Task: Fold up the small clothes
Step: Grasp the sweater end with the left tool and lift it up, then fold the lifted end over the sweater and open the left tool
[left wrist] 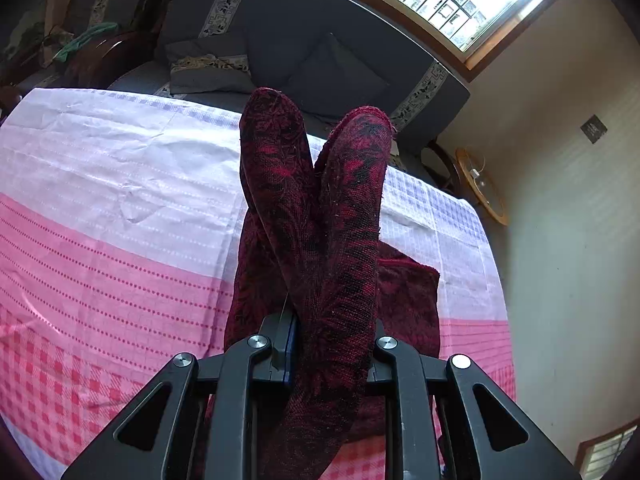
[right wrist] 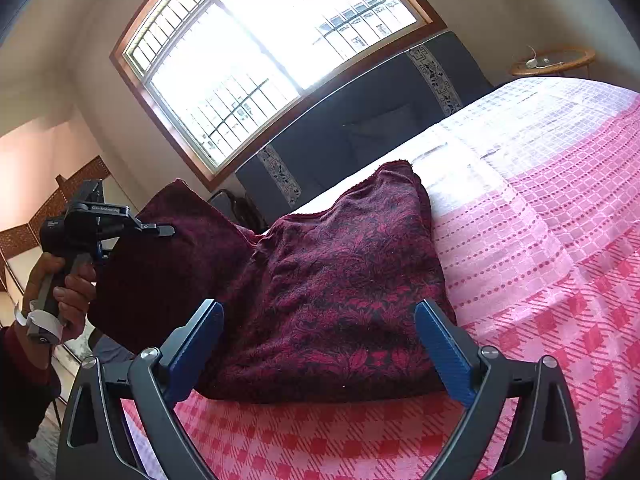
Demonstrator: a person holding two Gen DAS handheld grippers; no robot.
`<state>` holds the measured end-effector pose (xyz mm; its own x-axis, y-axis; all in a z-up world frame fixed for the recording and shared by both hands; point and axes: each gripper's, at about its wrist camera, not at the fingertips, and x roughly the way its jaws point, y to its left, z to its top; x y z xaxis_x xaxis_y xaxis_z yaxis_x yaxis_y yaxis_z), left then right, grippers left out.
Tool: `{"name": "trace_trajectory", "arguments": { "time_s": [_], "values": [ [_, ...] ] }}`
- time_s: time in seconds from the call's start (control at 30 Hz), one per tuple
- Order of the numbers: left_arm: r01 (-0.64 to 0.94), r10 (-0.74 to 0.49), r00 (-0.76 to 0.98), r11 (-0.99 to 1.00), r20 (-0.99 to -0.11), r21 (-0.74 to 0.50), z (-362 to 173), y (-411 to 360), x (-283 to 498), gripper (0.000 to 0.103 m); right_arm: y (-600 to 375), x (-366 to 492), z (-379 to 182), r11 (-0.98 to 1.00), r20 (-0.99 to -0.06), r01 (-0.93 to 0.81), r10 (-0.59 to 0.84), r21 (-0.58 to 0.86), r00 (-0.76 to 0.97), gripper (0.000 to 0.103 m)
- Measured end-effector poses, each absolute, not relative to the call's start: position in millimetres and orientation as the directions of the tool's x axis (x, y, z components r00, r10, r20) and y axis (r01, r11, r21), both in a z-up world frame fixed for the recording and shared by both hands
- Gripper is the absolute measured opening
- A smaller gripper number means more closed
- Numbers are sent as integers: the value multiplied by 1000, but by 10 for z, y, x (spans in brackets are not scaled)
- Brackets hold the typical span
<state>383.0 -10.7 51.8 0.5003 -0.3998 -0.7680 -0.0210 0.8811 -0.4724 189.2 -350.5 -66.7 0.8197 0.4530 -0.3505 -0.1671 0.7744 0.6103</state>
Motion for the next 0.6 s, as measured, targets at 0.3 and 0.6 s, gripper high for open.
{"name": "trace_trajectory", "arguments": {
  "time_s": [0.3, 0.6],
  "values": [
    [-39, -405, 493, 874, -770, -485, 503, -585, 3834, 21, -3839, 1901, -838, 629, -264, -119, 481, 768, 836, 98],
    [-37, -402, 468, 881, -787, -471, 434, -1101, 3838, 20, -3660, 1916, -714, 704, -285, -170, 479, 689, 830, 98]
  ]
}}
